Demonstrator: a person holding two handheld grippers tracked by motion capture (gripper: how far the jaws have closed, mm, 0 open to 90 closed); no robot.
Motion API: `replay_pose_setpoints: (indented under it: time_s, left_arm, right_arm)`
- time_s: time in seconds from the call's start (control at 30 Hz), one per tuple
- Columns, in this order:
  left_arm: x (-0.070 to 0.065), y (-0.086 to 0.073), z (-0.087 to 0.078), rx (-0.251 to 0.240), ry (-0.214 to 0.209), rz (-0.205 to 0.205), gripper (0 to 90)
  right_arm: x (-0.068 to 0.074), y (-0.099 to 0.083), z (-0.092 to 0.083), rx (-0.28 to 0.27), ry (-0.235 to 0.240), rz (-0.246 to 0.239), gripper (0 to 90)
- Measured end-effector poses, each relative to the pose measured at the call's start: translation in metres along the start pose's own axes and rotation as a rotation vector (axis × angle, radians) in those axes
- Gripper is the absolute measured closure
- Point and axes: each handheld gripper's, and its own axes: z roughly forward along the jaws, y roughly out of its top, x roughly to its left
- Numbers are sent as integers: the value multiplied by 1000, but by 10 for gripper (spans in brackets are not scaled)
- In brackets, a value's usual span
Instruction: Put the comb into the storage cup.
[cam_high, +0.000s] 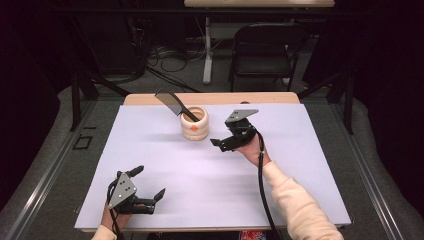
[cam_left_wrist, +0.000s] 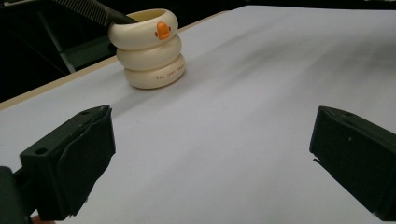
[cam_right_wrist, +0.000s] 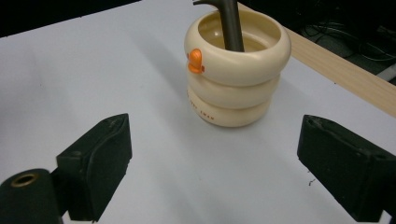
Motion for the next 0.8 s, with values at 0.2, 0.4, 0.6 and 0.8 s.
replay_pose_setpoints:
  time_s: [0.2,0.4,0.6,0.8]
  left_arm:
    - [0,0,0,3,0,4,3]
    - [0,0,1,0,1,3,4]
    - [0,0,2,3,0,4,4]
    - [0,0,0,0,2,3,3]
  right_arm:
    - [1,-11,-10,7,-4,7,70]
    - [2,-22,-17,21,-6,14,29]
    - [5,-32,-22,47,-4,26,0]
    - [8,-38,-27,60,14,31,0]
